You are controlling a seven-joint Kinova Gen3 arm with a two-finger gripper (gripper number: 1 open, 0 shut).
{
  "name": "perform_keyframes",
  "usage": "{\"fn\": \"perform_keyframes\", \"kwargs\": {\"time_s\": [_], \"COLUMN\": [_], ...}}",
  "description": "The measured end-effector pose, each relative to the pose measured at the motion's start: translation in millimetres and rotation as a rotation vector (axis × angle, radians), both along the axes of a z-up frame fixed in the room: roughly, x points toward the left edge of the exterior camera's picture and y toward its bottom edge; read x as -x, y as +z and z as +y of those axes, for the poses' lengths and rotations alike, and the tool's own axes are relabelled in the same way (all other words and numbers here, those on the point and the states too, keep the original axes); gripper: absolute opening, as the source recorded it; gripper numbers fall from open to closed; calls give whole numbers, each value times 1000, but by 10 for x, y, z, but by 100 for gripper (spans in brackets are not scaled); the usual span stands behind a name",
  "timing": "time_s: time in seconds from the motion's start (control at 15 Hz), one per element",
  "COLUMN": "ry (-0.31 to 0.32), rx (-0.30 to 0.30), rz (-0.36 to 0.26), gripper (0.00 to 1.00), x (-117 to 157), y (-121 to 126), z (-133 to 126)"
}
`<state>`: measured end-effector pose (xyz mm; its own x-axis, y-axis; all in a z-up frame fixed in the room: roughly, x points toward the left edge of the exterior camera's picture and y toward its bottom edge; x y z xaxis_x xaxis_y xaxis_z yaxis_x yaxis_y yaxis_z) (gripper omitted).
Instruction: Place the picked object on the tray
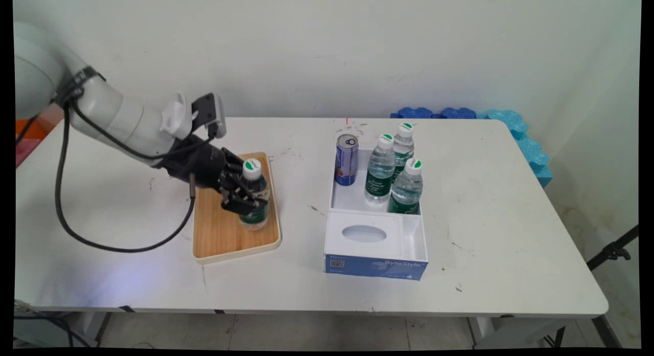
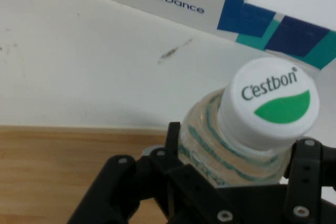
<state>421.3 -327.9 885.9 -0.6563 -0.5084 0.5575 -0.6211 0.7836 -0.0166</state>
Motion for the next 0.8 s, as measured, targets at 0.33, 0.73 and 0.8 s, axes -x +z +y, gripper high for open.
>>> {"fn": "perform_keyframes", "kwargs": {"time_s": [0.33, 0.73, 0.8], "ry": [-11, -14, -16], "rx": [10, 25, 28], "rz": [6, 13, 14], "gripper": [0, 100, 100], "x": [-27, -73, -86], "y": [-243, -432, -450], "z": [-15, -48, -50]}}
